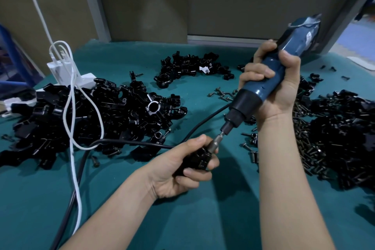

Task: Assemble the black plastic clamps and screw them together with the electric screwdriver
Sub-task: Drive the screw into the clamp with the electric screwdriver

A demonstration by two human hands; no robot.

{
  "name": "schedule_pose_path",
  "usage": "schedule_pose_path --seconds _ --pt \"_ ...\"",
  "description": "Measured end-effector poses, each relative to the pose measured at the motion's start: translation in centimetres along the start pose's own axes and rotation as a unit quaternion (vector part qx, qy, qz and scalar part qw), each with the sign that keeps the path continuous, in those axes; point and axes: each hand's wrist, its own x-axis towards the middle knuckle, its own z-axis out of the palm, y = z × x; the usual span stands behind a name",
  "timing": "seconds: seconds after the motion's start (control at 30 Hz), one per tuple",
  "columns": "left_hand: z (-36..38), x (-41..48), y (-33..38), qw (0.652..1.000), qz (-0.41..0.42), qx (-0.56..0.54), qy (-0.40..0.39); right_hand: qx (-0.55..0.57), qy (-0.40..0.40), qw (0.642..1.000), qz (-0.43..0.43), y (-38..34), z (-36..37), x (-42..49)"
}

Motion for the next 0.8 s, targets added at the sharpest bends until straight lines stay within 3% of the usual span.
schedule_pose_path --seconds 0.23,0.43,0.57,0.8 --pt "0.0 -0.2 0.3 0.999 0.035 -0.01 -0.022 0.046 0.002 0.999 0.02 -0.2 -0.8 -0.3" --pt "-0.2 -0.3 1.5 0.984 0.152 -0.056 0.071 0.003 0.0 1.0 0.026 -1.6 -2.3 -1.0" --pt "-0.4 -0.3 2.0 0.971 0.207 -0.018 0.122 -0.115 0.083 0.99 0.012 -1.4 -4.4 -1.2" --pt "-0.4 -0.3 1.7 0.964 0.223 0.004 0.145 -0.189 0.237 0.953 0.031 1.1 -7.3 -0.8"
